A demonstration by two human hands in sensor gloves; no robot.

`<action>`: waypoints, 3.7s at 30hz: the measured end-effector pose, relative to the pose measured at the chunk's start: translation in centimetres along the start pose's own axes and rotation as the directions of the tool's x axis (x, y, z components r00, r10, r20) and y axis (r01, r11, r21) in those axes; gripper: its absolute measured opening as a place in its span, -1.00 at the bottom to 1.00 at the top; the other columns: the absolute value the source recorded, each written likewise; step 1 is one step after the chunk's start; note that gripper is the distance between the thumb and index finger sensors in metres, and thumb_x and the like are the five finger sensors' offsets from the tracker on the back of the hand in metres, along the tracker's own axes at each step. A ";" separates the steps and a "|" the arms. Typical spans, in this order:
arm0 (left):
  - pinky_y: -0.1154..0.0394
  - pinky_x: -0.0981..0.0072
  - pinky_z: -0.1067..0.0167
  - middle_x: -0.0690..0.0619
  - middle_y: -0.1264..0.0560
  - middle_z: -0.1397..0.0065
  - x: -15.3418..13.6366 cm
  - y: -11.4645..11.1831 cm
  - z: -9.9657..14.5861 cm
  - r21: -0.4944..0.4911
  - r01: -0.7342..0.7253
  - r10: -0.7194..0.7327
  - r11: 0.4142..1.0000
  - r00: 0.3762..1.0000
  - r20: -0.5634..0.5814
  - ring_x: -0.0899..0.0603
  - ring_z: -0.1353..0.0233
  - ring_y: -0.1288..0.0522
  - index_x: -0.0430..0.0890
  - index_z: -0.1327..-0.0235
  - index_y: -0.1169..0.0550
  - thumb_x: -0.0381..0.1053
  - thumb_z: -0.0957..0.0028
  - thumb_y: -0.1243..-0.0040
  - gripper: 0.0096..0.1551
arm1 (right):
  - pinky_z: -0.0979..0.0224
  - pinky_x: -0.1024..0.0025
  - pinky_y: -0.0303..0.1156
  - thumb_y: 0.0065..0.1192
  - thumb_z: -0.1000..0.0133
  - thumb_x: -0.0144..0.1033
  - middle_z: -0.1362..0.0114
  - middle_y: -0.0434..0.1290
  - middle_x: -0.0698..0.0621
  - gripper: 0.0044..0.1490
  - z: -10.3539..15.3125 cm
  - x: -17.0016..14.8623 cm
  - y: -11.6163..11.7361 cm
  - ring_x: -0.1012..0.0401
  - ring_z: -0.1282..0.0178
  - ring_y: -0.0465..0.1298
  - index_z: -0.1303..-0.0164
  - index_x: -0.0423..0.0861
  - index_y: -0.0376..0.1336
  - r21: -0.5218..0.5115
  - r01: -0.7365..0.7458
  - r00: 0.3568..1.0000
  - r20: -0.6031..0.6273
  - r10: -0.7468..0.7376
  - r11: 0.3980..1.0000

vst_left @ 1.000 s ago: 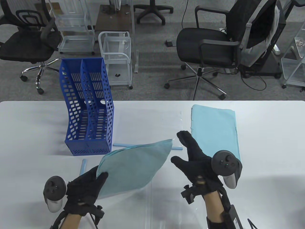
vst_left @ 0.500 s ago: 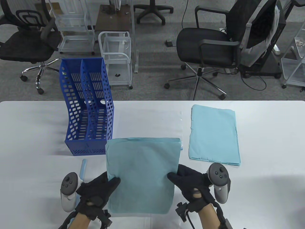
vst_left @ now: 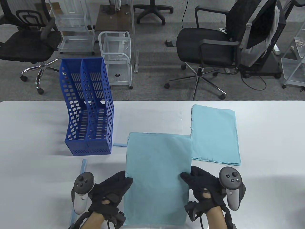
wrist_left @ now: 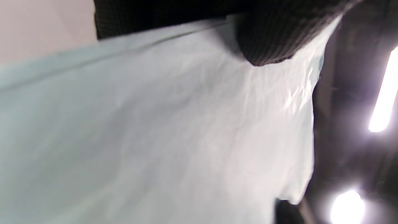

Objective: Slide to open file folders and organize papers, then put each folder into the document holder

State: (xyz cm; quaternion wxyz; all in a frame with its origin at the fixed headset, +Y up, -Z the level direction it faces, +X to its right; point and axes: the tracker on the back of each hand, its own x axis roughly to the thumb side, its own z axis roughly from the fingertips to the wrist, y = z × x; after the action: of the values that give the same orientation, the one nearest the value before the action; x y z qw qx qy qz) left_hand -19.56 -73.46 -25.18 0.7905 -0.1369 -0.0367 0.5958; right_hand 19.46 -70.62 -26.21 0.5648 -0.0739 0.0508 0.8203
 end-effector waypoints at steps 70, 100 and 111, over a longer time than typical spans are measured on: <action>-0.42 -0.15 -0.45 -0.03 -0.36 -0.68 -2.5 0.9 1.3 -0.137 0.875 -0.833 0.464 0.378 -0.405 -0.28 -0.58 -0.46 0.16 -0.61 -0.36 0.41 0.01 -0.27 -0.11 | -0.61 -0.28 0.11 0.45 0.17 0.23 -0.77 -0.07 -0.04 0.14 -1.3 -4.2 3.2 -0.20 -0.70 0.07 -0.58 0.26 -0.04 0.263 -0.870 0.391 -0.147 0.909 0.416; -0.44 -0.08 -0.43 -0.05 -0.37 -0.66 -2.8 1.1 0.9 -0.142 0.778 -0.773 0.612 0.549 -0.319 -0.28 -0.54 -0.42 0.14 -0.60 -0.36 0.42 0.05 -0.27 -0.08 | -0.62 -0.28 0.09 0.45 0.13 0.17 -0.77 -0.12 -0.06 0.15 -1.6 -4.0 3.4 -0.23 -0.70 0.04 -0.59 0.22 -0.08 0.310 -0.862 0.375 -0.142 0.916 0.401; -0.40 -0.11 -0.44 -0.07 -0.29 -0.69 -2.1 -3.1 -0.1 -0.303 0.474 -0.538 0.827 0.824 -0.177 -0.32 -0.54 -0.36 0.13 -0.63 -0.30 0.42 0.02 -0.22 -0.07 | -0.62 -0.28 0.08 0.45 0.13 0.17 -0.77 -0.12 -0.06 0.16 -1.7 -4.1 3.3 -0.23 -0.69 0.04 -0.60 0.23 -0.09 0.312 -0.860 0.381 -0.138 0.914 0.405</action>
State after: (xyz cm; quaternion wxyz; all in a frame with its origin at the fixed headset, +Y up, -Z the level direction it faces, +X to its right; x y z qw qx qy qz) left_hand -17.29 -76.26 -24.27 0.8956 -0.2941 -0.0433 0.3308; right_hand 17.89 -75.82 -27.12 0.0251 -0.0991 0.2411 0.9651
